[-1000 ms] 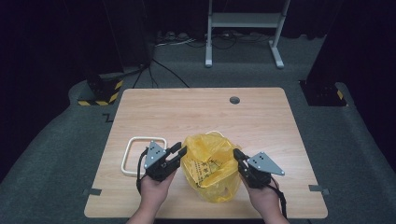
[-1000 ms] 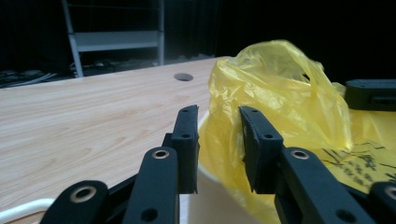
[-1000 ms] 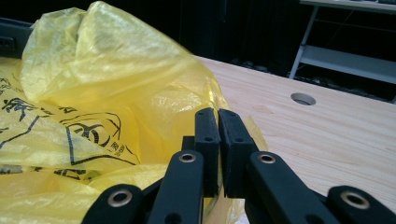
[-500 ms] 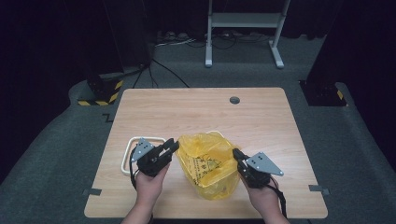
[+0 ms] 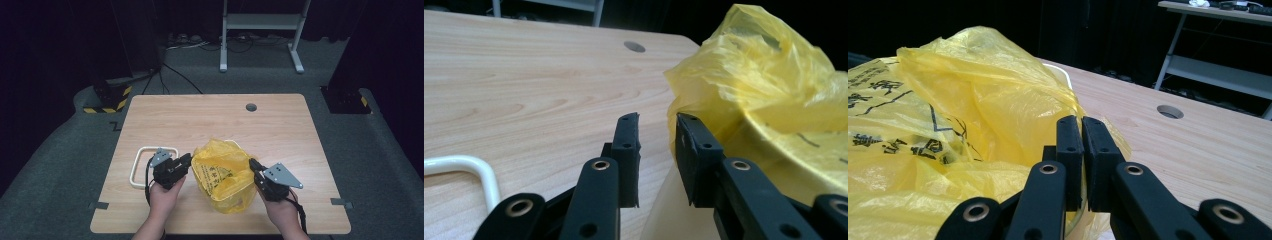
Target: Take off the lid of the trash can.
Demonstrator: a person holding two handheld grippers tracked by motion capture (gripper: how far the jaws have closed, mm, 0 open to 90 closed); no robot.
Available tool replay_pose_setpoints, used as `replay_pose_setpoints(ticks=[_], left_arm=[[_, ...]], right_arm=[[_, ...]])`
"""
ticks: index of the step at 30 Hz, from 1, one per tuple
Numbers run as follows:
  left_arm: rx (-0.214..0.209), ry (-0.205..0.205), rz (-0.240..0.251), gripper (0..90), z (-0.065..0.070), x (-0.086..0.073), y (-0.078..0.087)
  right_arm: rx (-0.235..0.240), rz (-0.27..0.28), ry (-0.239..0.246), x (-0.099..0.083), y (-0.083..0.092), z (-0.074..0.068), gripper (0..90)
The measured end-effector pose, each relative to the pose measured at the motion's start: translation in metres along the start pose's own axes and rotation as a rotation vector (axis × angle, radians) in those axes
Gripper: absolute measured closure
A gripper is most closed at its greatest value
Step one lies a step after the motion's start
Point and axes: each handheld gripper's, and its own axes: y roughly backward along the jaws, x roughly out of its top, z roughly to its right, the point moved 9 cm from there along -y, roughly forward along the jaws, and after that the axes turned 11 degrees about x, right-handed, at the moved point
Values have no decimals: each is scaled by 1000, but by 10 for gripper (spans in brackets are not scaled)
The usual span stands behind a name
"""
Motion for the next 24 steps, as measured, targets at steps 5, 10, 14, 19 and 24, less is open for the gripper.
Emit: replay_pose_setpoints(ticks=[5,10,14,19,24], left_arm=[[8,-9,-5,700,0,-1,-1],[13,-19,-2,682,0,-2,2],[17,-16,-1,675,0,-3,3],[19,-16,-1,670,0,-3,3],[19,-2,0,677,0,-2,2]], right_arm=[[-3,1,-8,1,-2,4,861],[-53,53,-16,10,8,2,716],[-83,93,-20,12,30,-8,689],[-127,54,-55,-3,52,-12,689],[-127,-32,-52,-21,49,-17,737]])
